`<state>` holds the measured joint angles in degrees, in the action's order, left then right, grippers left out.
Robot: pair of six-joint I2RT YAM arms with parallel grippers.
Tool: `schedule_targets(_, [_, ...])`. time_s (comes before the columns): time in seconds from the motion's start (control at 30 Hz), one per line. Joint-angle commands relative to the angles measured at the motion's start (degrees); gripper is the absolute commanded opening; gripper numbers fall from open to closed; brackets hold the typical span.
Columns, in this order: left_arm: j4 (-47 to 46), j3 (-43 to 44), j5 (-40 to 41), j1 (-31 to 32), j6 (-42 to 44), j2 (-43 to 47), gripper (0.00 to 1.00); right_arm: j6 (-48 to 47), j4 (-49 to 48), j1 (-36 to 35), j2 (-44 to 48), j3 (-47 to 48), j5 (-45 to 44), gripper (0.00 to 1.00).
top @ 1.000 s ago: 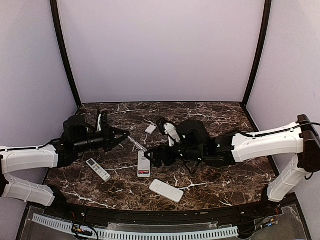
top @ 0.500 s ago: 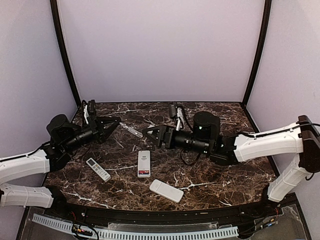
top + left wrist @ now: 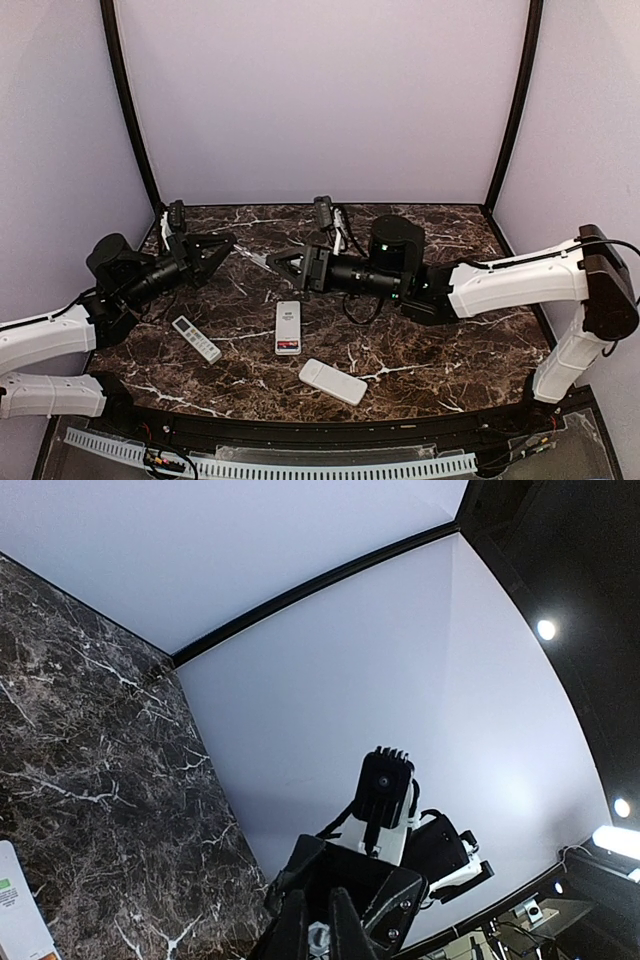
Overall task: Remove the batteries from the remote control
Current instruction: Pass from the left arm to the right
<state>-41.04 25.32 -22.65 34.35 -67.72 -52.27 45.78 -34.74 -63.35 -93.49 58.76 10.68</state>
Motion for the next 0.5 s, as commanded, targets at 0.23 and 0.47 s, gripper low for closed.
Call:
schedule_targets(0.23, [-3.17,-1.15,0.73,0.19,0.11,1.47,0.0,-0.7,-2.12,-1.03,-2.06,3.1,2.27,0.38])
schedule_targets(0.47, [-3.17,-1.25,0.83,0.19,0.21,1.51,0.0,-1.13,-2.09,-1.07,-1.69,3.01,2.1,0.28])
